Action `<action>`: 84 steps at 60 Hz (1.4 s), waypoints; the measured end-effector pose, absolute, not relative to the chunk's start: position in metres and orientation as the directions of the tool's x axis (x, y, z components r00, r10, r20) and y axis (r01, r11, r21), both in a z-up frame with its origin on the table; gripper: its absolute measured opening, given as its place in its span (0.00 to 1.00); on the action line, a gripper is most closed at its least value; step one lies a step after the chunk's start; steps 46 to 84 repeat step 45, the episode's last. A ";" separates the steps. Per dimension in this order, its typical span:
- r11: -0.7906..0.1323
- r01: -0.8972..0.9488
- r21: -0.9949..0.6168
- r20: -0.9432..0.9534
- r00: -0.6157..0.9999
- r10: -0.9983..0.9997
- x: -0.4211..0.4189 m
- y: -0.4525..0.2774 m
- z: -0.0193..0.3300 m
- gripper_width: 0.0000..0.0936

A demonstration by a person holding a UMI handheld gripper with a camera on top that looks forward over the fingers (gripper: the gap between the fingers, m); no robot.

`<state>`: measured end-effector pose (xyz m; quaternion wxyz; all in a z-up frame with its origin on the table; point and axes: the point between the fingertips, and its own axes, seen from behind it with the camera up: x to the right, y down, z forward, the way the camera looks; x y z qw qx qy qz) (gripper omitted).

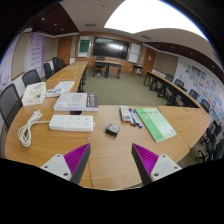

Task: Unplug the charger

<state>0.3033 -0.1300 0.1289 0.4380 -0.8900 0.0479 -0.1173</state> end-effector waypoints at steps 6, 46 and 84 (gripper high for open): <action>-0.603 0.028 -0.797 0.181 0.964 -0.195 0.286 -0.171 0.157 0.91; -0.571 0.037 -0.820 0.194 0.957 -0.217 0.236 -0.265 0.224 0.91; -0.571 0.037 -0.820 0.194 0.957 -0.217 0.236 -0.265 0.224 0.91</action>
